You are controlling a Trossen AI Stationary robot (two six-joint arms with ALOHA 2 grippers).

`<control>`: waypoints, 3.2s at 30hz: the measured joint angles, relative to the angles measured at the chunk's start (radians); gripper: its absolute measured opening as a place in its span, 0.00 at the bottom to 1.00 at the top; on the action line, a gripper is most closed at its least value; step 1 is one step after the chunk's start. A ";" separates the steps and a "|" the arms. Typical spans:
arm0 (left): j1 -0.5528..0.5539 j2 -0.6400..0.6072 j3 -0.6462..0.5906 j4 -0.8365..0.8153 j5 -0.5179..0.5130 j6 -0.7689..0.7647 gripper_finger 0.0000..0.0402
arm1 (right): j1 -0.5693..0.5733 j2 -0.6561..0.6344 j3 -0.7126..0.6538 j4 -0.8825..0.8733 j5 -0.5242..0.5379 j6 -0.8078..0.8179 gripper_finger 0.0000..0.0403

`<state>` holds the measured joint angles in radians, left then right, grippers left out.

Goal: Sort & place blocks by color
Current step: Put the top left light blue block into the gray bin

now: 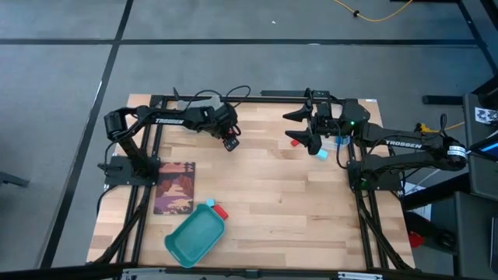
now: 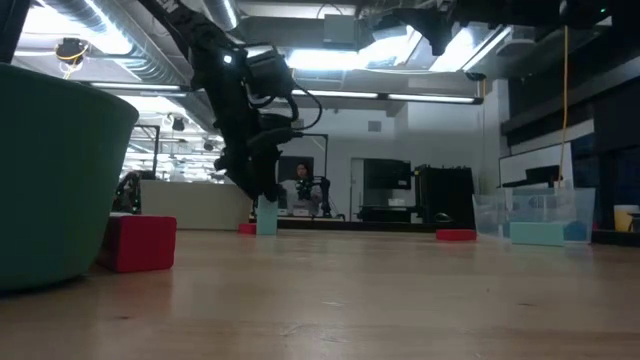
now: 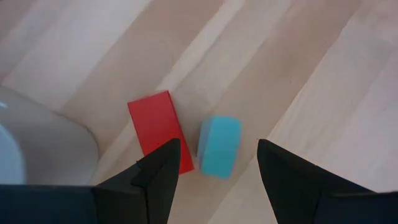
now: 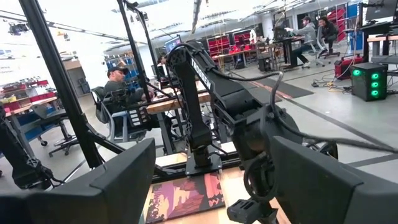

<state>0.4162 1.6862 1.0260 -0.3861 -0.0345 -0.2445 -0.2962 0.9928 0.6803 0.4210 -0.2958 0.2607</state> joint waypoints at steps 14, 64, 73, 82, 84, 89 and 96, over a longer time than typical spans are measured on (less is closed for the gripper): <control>-0.038 0.013 0.000 0.013 -0.061 0.016 0.42 | 0.000 0.000 0.000 0.000 -0.001 0.000 0.79; -0.221 -0.707 -0.516 1.097 0.126 -0.120 0.12 | 0.001 0.000 0.000 -0.001 -0.003 0.079 0.79; -0.233 -0.707 -0.517 1.102 0.103 -0.120 0.12 | 0.001 0.000 0.000 -0.009 -0.004 0.079 0.79; -0.190 -0.707 -0.498 1.076 0.096 -0.120 0.12 | 0.000 0.000 0.000 -0.021 -0.004 0.075 0.79; -0.131 -0.707 -0.449 0.982 0.105 -0.120 0.12 | 0.000 0.000 0.000 -0.034 -0.003 0.075 0.79; 0.098 -0.677 -0.223 0.471 0.180 -0.043 0.12 | 0.000 0.000 0.000 -0.050 -0.001 0.077 0.79; 0.398 -0.473 0.093 -0.066 0.214 0.164 0.12 | 0.001 0.000 0.000 -0.052 0.012 0.078 0.79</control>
<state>0.8145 1.2134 1.1191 -0.4522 0.1800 -0.0806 -0.2956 0.9928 0.6802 0.3693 -0.2841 0.3389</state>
